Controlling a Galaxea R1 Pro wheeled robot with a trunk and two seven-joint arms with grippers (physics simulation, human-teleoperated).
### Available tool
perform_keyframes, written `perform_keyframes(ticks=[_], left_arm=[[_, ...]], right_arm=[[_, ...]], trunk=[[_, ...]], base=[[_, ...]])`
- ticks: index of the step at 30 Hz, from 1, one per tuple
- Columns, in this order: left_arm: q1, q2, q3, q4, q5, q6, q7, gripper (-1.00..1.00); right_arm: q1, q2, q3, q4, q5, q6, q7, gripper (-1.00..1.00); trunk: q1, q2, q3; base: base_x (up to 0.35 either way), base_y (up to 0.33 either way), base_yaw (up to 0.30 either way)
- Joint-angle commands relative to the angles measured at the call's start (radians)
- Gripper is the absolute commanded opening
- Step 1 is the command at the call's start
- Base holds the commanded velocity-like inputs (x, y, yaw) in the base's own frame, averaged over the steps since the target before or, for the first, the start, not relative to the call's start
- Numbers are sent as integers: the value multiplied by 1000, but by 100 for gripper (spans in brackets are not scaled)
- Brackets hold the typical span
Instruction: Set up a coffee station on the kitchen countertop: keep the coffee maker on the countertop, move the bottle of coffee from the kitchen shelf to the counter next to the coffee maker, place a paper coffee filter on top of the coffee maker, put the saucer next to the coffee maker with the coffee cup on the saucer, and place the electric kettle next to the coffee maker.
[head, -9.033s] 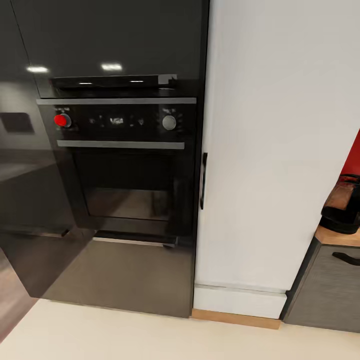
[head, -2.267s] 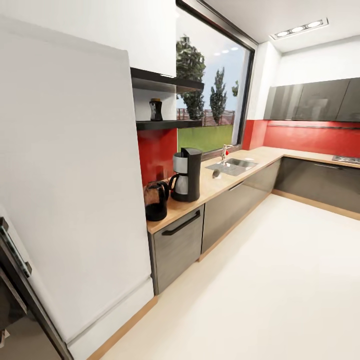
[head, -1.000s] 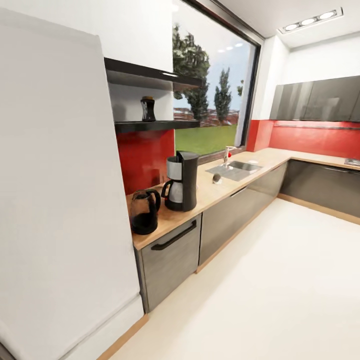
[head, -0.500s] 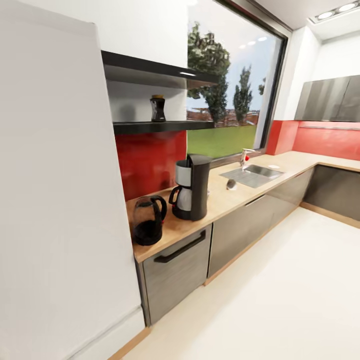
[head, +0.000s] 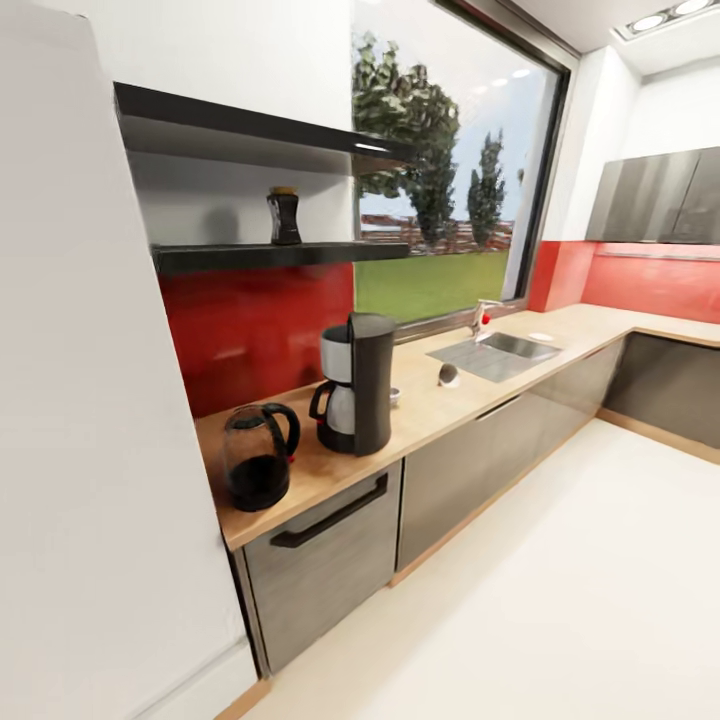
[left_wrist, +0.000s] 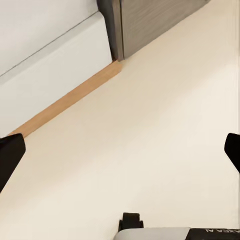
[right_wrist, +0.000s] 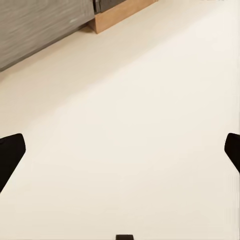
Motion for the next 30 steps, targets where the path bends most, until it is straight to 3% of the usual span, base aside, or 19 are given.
perform_keyframes(ticks=[1, 30], left_arm=[[0, 0, 0, 1, 0, -4, 1, 100], [0, 0, 0, 1, 0, -4, 1, 100]], right_arm=[[0, 0, -1, 1, 1, -3, 0, 100], [0, 0, -1, 1, 1, -3, -1, 100]], trunk=[[1, -1, 0], [1, -1, 0]], base=[[150, -297, 0], [151, -298, 0]])
